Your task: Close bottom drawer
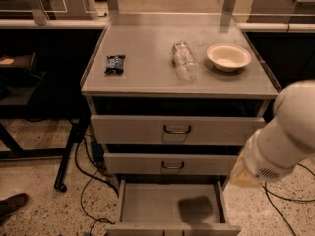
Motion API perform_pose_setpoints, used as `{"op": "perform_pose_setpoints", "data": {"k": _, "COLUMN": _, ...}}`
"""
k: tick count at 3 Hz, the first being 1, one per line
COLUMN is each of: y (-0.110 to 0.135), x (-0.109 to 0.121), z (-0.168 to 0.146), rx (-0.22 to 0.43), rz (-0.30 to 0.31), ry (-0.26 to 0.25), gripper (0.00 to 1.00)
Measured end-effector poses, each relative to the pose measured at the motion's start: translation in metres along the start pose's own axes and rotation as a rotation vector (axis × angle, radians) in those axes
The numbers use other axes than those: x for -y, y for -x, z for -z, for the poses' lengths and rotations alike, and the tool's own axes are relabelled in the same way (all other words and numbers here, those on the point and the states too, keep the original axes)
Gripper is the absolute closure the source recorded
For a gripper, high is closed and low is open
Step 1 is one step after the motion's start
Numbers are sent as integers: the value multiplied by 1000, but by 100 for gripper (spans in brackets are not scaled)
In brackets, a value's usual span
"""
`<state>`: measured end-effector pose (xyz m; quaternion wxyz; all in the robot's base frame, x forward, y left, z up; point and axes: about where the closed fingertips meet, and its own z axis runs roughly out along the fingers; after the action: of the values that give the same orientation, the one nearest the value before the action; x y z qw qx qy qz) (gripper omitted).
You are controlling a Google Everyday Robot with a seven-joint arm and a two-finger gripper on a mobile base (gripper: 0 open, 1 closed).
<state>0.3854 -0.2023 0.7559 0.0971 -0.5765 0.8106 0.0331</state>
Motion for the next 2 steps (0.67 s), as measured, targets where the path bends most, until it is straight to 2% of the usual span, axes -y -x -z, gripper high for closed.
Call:
{"op": "perform_pose_setpoints", "data": {"k": 1, "y": -18, "x": -23, "z": -80, "rx": -16, "rz": -39, "ry": 46, "gripper": 100}}
{"op": "perform_pose_setpoints", "data": {"k": 2, "y": -20, "x": -24, "z": -85, "rx": -13, "rz": -44, "ry": 56, "gripper": 100}}
